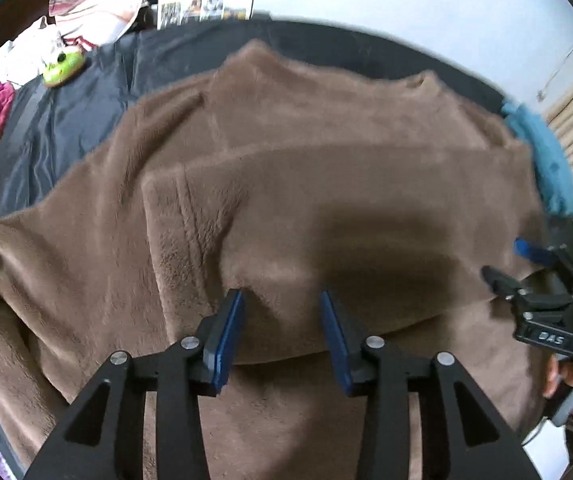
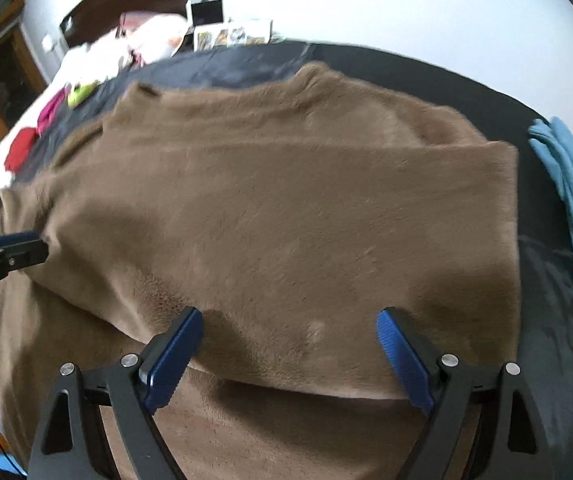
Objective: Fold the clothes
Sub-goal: 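Lay the folded side flat and open the left gripper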
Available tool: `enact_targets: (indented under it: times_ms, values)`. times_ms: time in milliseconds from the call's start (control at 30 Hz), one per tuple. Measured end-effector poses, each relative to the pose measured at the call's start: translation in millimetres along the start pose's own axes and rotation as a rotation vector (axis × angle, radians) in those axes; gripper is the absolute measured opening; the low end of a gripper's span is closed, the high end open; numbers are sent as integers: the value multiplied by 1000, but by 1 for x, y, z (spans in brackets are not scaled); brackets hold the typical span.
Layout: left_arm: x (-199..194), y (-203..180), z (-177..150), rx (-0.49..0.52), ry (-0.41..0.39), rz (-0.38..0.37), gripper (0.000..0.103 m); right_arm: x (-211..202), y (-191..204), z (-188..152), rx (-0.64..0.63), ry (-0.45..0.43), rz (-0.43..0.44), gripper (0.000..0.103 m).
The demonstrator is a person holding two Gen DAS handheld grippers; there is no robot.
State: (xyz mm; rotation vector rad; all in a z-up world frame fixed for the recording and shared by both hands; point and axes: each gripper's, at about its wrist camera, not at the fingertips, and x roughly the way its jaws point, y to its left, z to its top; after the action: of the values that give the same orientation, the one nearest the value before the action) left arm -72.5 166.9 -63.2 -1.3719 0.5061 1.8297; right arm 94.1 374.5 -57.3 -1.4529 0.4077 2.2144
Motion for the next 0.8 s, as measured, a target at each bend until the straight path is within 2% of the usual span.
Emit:
enact_targets:
  times_ms: [233,400,500,600,800]
  values:
    - [5,-4,-7,39,18,29,44,2,2,-12,-52,-26,-4,96]
    - [1,-3,-4,9,25,25,44,-5,-1,-1,-6,-8,-13,97]
    - [0,-2,-4,-9,25,18,45,-18,12,8,0,-50,42,97]
    - [1,-1,-5,-2,25,19,45,-15,35,18,-48,-59,72,97]
    - [2,2,-7,-9,16,-3,45,12,63,14,-138,-36,57,98]
